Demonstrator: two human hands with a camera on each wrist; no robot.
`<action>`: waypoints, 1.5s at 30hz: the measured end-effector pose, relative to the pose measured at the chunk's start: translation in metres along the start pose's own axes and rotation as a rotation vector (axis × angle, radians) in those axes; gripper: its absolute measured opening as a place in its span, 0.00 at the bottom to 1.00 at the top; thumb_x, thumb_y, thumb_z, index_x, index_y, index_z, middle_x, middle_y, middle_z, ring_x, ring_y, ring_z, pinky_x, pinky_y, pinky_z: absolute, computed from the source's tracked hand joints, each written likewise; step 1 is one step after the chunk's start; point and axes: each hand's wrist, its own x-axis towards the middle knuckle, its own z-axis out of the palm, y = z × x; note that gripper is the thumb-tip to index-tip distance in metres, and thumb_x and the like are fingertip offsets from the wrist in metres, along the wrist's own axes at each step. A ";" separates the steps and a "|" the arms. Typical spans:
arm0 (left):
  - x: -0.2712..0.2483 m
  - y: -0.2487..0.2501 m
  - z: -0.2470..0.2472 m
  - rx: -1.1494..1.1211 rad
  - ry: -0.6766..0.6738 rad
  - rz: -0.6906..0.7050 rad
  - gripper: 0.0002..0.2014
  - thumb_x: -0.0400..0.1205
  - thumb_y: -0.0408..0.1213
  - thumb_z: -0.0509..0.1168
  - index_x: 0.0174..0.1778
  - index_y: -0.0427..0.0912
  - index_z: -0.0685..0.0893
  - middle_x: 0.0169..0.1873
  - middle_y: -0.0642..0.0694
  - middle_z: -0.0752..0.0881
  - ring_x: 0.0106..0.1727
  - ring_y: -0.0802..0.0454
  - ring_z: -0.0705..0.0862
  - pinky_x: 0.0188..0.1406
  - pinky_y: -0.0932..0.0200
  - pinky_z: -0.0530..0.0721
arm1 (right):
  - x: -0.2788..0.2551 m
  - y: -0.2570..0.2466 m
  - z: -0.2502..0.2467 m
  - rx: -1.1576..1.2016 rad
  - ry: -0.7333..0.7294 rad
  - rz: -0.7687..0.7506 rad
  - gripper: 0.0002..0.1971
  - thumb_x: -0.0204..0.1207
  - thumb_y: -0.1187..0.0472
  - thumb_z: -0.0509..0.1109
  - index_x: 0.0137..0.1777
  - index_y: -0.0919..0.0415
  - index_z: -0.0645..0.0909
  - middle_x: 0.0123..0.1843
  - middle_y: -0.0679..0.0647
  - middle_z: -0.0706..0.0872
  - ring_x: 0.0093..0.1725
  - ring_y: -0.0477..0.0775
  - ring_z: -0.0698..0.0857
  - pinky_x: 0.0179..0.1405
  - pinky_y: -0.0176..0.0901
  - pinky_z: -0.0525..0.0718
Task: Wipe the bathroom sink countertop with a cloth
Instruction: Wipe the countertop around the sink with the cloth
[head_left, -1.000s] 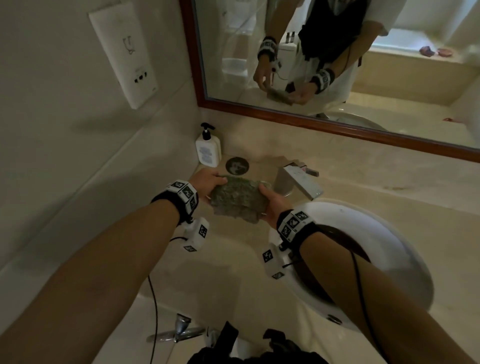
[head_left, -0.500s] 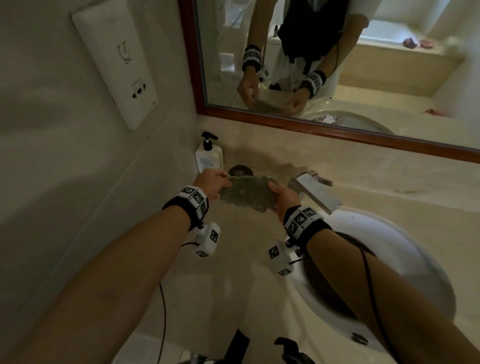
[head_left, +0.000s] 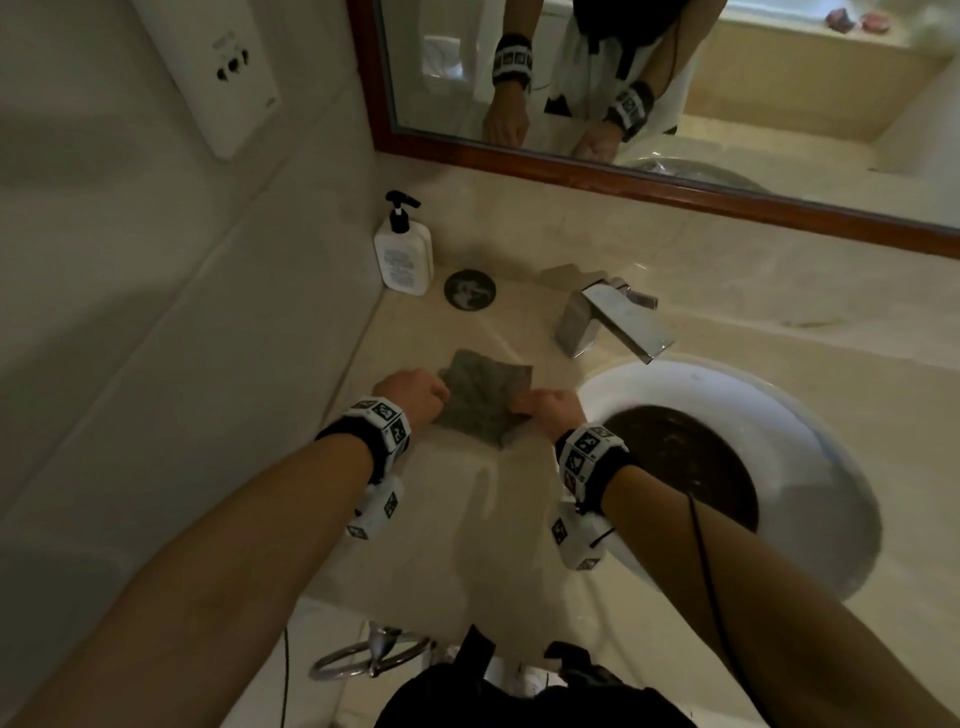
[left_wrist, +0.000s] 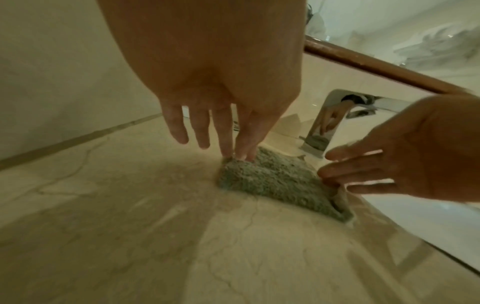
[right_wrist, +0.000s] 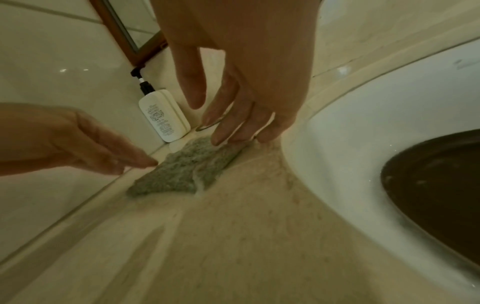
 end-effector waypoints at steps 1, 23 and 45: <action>0.003 0.001 0.003 0.023 0.025 0.031 0.19 0.80 0.38 0.60 0.66 0.55 0.83 0.70 0.47 0.80 0.65 0.41 0.80 0.66 0.52 0.79 | 0.001 0.003 0.001 -0.083 0.009 -0.044 0.08 0.72 0.68 0.73 0.50 0.64 0.89 0.46 0.55 0.88 0.49 0.55 0.85 0.45 0.39 0.81; 0.087 0.004 0.041 0.348 0.147 0.335 0.31 0.88 0.54 0.39 0.84 0.42 0.41 0.85 0.46 0.41 0.85 0.49 0.40 0.82 0.53 0.36 | 0.073 0.004 0.037 -1.372 -0.153 -0.362 0.32 0.87 0.45 0.41 0.85 0.60 0.37 0.86 0.56 0.36 0.85 0.52 0.37 0.82 0.46 0.39; 0.189 0.020 -0.005 0.292 0.197 0.318 0.31 0.88 0.50 0.45 0.85 0.41 0.47 0.85 0.44 0.47 0.85 0.46 0.42 0.83 0.48 0.46 | 0.157 -0.034 0.060 -1.401 0.113 -0.455 0.32 0.84 0.48 0.37 0.85 0.65 0.48 0.86 0.62 0.48 0.86 0.60 0.47 0.82 0.50 0.43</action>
